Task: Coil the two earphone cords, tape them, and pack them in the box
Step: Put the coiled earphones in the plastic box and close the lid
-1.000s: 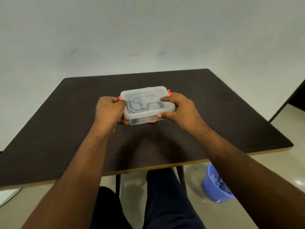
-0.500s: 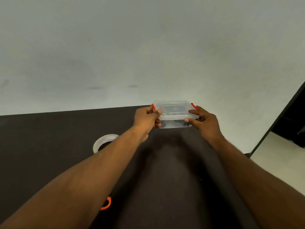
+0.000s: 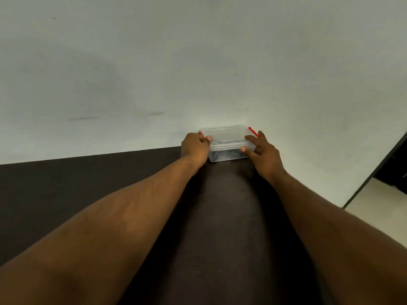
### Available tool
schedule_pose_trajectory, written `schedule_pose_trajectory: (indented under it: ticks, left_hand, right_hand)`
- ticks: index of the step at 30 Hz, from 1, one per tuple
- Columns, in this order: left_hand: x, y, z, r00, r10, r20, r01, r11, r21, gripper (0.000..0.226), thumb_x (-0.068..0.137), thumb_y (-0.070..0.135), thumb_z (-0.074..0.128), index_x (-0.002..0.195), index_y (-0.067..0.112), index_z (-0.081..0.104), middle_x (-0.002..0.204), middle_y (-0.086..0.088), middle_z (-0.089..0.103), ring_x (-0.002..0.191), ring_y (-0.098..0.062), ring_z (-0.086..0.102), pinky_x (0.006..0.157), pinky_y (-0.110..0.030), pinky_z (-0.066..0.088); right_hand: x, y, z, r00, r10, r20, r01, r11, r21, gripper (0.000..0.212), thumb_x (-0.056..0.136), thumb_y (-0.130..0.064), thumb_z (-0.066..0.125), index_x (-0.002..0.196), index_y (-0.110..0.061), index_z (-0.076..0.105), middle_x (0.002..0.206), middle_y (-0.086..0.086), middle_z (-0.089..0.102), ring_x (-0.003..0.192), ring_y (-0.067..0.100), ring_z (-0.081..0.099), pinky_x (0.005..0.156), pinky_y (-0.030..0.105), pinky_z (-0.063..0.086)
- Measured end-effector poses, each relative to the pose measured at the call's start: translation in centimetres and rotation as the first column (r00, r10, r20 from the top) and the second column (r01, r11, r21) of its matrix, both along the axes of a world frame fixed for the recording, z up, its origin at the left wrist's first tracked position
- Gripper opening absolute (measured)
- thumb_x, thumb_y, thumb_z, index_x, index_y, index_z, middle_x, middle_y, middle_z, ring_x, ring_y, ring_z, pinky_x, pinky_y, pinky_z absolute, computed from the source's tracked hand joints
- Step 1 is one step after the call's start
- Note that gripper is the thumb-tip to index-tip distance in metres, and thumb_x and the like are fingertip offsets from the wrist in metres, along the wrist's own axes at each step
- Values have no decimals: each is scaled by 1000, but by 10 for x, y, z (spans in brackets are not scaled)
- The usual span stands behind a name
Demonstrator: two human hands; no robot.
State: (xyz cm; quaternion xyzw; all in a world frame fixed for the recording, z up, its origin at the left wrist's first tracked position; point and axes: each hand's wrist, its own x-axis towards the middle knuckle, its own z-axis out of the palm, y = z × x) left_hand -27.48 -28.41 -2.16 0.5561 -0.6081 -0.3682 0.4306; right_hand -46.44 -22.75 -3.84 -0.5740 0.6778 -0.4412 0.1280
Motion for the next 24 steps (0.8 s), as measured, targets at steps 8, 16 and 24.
schedule_pose_trajectory:
  ticks: [8, 16, 24]
  left_hand:
    - [70, 83, 37, 902, -175, 395, 224, 971, -80, 44, 95, 30, 55, 134, 9, 52, 128, -8, 60, 121, -23, 54, 95, -23, 36]
    - [232, 272, 57, 759, -209, 617, 380, 911, -159, 25, 85, 19, 71, 109, 20, 72, 89, 10, 63, 89, -10, 61, 76, -12, 42]
    - [284, 350, 7, 580, -243, 777, 227, 965, 133, 24, 86, 39, 66, 97, 17, 67, 96, 0, 59, 89, -14, 55, 79, -32, 48]
  right_hand:
    - [52, 49, 9, 975, -35, -221, 24, 998, -51, 65, 87, -31, 69, 144, -22, 39, 160, 6, 11, 144, 27, 22, 115, 37, 25]
    - [205, 179, 14, 733, 592, -334, -563, 804, 190, 52, 86, -18, 68, 135, -22, 53, 153, 6, 32, 140, 23, 30, 115, 32, 23]
    - [262, 210, 26, 725, 510, -462, -353, 852, 386, 32, 91, -18, 55, 120, -28, 63, 127, 1, 60, 115, 25, 55, 96, 39, 46]
